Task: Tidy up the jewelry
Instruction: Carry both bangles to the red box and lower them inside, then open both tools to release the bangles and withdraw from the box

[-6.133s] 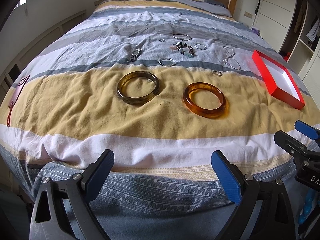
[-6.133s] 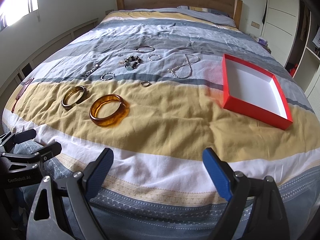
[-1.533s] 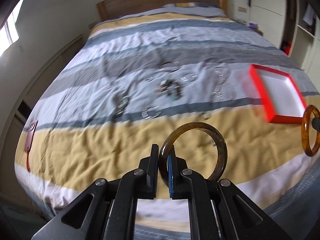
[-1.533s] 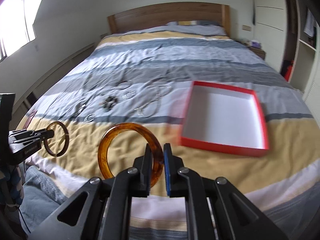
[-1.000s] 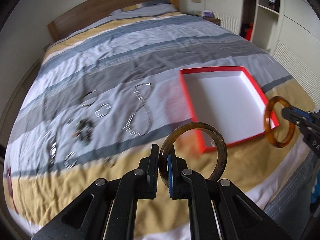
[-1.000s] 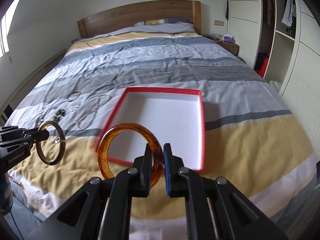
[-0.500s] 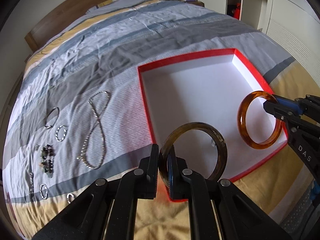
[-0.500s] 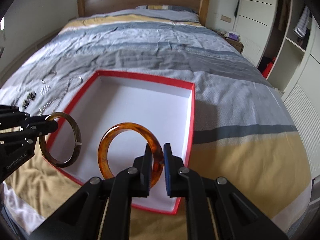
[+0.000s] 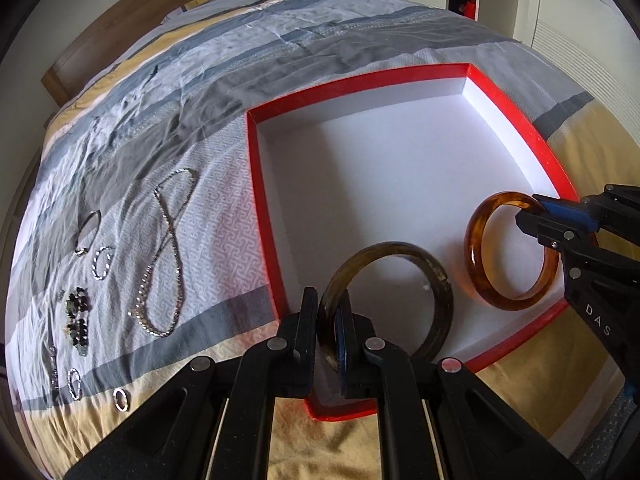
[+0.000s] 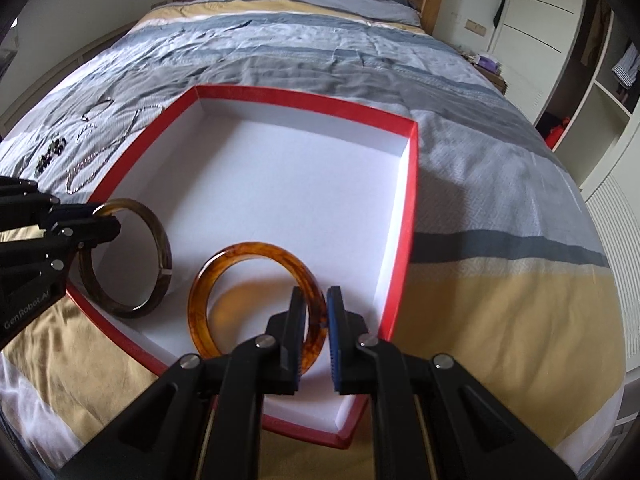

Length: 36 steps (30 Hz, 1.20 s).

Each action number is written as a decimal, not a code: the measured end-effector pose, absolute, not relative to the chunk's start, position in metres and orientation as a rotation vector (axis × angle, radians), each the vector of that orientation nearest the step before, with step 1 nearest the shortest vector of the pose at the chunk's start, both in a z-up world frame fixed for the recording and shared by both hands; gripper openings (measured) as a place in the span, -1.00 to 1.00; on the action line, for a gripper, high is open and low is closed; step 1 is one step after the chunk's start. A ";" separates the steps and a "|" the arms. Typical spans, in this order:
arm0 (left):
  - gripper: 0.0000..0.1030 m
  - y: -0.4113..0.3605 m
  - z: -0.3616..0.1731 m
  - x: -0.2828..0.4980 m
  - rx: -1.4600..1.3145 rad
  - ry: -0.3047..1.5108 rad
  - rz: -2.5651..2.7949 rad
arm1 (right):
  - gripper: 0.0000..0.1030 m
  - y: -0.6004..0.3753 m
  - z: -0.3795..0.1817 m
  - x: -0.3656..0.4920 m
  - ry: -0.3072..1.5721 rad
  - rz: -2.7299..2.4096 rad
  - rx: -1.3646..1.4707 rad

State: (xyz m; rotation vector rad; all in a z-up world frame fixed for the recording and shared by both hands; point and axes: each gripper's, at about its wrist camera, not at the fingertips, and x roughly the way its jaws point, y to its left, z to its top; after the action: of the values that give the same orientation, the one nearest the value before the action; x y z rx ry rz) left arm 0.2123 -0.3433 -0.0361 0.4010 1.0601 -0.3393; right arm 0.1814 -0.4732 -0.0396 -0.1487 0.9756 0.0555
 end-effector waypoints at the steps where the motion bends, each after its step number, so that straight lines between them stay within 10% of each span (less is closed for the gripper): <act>1: -0.79 -0.343 -0.040 0.214 0.393 1.079 -0.341 | -0.81 -0.473 -0.040 0.182 0.977 0.055 -0.153; 11: -0.74 -0.338 -0.041 0.216 0.332 1.103 -0.371 | -0.54 -0.471 -0.035 0.178 0.974 0.047 -0.181; 17: -0.14 -0.336 -0.021 0.203 0.297 1.054 -0.398 | -0.45 -0.474 -0.016 0.166 0.939 0.024 -0.158; 36: 0.21 -0.231 0.065 0.107 0.229 0.936 -0.313 | -0.42 -0.422 0.054 0.082 0.831 0.038 -0.041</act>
State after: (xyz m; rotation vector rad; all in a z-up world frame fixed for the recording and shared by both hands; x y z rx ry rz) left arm 0.1071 -0.2312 0.0653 0.2288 0.9361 -0.3127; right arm 0.0823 -0.4218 0.0542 -0.0410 0.8309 0.0375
